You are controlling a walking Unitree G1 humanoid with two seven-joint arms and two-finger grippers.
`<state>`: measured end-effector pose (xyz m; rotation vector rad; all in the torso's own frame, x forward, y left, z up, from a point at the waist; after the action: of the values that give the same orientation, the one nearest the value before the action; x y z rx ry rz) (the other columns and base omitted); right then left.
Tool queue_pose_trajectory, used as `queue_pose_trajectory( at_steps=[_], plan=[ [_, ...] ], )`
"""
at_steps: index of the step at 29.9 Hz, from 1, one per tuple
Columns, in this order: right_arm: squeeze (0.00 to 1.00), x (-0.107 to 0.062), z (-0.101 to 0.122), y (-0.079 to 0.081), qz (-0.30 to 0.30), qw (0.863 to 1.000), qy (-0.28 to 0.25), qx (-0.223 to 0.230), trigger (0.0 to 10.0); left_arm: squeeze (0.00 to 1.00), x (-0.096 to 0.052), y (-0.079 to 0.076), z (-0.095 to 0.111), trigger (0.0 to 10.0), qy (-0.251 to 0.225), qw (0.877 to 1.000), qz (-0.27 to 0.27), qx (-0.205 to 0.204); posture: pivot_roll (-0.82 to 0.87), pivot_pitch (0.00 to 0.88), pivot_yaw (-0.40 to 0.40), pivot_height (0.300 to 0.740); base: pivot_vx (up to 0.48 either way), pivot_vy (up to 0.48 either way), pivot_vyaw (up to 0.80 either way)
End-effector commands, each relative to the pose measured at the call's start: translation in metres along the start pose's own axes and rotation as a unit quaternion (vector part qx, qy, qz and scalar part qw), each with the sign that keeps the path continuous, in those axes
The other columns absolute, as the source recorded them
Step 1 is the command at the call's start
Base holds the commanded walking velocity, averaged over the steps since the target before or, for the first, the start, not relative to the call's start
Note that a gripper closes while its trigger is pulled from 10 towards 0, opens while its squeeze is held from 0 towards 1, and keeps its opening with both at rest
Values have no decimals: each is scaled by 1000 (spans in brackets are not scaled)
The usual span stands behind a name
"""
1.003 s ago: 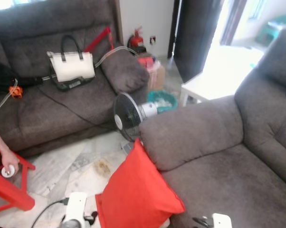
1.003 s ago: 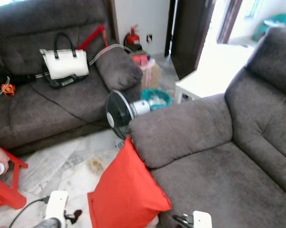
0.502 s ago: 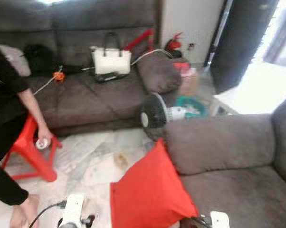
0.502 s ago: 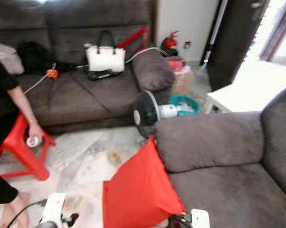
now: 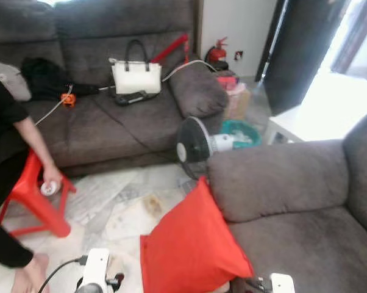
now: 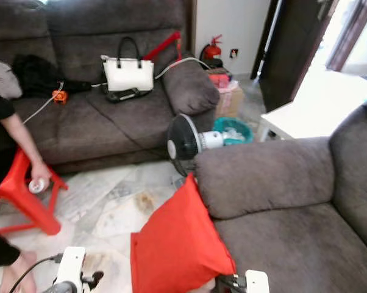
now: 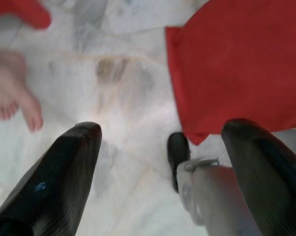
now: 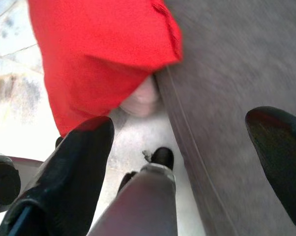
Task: Move the pillow to the sofa from floor
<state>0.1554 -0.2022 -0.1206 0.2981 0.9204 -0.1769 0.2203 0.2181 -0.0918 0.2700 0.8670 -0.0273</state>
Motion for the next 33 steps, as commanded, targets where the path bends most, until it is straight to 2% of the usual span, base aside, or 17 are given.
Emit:
queue_pose_trajectory(
  at_steps=[1, 3, 4, 16, 21, 22, 25, 26, 27, 28, 29, 32, 33],
  plan=[
    [0, 1, 4, 3, 4, 1000, -7, 0, 10000, 0, -1, 1, -7, 10000, 11, 1000, 0, -1, 94, 6, -22, 740, 0, 0, 800],
    [0, 1, 4, 3, 5, 1000, -7, 0, 10000, 0, -1, 1, -7, 10000, 11, 1000, 1, -1, 95, 6, -22, 740, 0, 0, 669],
    [0, 1, 3, 3, 4, 1000, -6, 11, 10000, 0, -1, 1, -7, 10000, 11, 1000, 0, -1, 95, 6, -22, 740, 0, 0, 0],
    [0, 1, 4, 3, 1, 1000, -10, 13, 10000, 0, -1, 1, -7, 10000, 10, 1000, 1, 0, 96, 6, -21, 740, 0, 0, 0],
    [0, 0, 10, 4, 4, 999, -45, 22, 10000, 0, -2, 3, -1, 10000, -15, 1000, 9, 11, 96, 6, -18, 740, 0, 0, 0],
    [0, -1, 15, 5, 6, 997, -66, 26, 10000, 0, -2, 5, 3, 10000, -32, 999, 18, 13, 96, 5, -13, 740, 0, 0, 0],
    [0, -2, 19, 5, 6, 995, -92, 35, 10000, 0, -3, 7, 8, 10000, -57, 998, 32, 0, 94, 4, -14, 740, 0, 0, 0],
    [0, -3, 23, 5, 7, 993, -108, 42, 10000, 0, -3, 15, 37, 10000, -121, 991, 47, -7, 96, 4, -14, 740, 0, 0, 0],
    [0, -3, 23, 5, 7, 993, -108, 42, 10000, 0, -3, 15, 37, 10000, -121, 991, 47, -7, 96, 4, -14, 740, 0, 0, 0],
    [0, -4, 25, 5, 9, 992, -119, 48, 10000, 0, -5, 22, 68, 10000, -183, 981, 59, -9, 100, 0, -14, 740, 0, 0, 0],
    [0, -5, 29, 7, 15, 989, -139, 57, 10000, 0, -13, 30, 110, 10000, -272, 960, 72, -10, 97, 0, -12, 740, 0, 0, 0],
    [0, -7, 36, 9, 22, 983, -170, 67, 10000, 0, -24, 34, 137, 10000, -337, 938, 82, -2, 91, 0, -6, 740, 0, 0, 0],
    [0, -7, 36, 9, 22, 983, -170, 67, 10000, 0, -24, 34, 137, 10000, -337, 938, 82, -2, 91, 0, -6, 740, 0, 0, 0]
  ],
)
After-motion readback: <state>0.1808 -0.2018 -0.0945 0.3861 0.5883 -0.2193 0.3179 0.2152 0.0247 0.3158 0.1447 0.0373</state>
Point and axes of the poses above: a point about 5 cm out from each wrist's last joint towards the gripper, its own x axis pointing out of the wrist towards the gripper, its own z axis along the axis of the wrist's last joint, y = z × x, the point moved 3 cm from there along x, pointing out of the wrist towards the gripper, and after that the axes turned 11 degrees about x, right-handed, at the moved point
